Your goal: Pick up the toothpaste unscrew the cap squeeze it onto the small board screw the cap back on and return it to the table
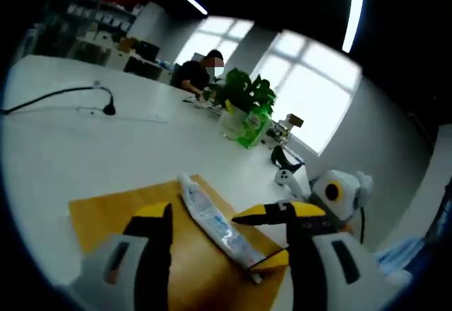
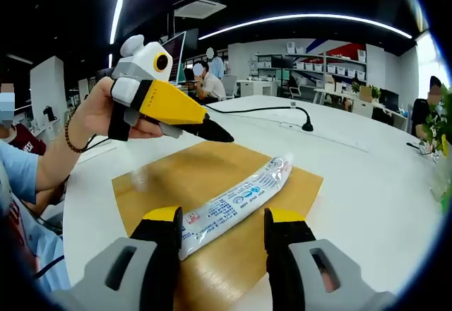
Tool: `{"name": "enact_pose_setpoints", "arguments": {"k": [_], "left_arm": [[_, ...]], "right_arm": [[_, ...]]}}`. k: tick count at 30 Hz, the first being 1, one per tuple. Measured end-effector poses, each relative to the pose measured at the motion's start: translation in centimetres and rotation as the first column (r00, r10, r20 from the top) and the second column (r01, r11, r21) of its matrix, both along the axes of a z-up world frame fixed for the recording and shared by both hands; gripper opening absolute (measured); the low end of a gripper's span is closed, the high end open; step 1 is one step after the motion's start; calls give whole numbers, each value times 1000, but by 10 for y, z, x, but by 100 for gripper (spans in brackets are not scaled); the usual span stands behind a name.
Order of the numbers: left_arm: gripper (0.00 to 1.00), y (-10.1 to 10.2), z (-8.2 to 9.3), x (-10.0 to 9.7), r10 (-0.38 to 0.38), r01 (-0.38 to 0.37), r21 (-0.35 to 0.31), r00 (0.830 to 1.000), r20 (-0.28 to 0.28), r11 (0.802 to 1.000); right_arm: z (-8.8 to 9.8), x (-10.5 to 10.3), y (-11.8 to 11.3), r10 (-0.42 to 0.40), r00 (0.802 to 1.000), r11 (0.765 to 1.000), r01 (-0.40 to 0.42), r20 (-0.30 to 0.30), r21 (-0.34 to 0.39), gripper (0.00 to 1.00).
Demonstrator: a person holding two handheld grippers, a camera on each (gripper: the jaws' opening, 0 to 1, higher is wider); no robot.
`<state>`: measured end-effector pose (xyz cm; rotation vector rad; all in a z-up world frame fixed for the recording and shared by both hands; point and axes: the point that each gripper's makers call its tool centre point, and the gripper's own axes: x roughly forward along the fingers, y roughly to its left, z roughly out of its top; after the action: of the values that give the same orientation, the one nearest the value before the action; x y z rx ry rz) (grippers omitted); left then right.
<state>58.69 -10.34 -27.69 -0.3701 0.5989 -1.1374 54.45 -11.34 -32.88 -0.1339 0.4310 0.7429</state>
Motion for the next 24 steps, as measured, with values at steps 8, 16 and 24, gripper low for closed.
{"name": "enact_pose_setpoints", "arguments": {"k": [8, 16, 24], "left_arm": [[68, -16, -13, 0, -22, 25, 39, 998, -62, 999], [69, -20, -19, 4, -33, 38, 40, 991, -128, 998], [67, -24, -24, -1, -48, 54, 30, 985, -167, 998]], "right_arm": [[1, 1, 1, 24, 999, 1000, -24, 32, -7, 48], [1, 0, 2, 41, 999, 999, -41, 36, -1, 46], [0, 0, 3, 46, 998, 999, -47, 34, 7, 45]]}}
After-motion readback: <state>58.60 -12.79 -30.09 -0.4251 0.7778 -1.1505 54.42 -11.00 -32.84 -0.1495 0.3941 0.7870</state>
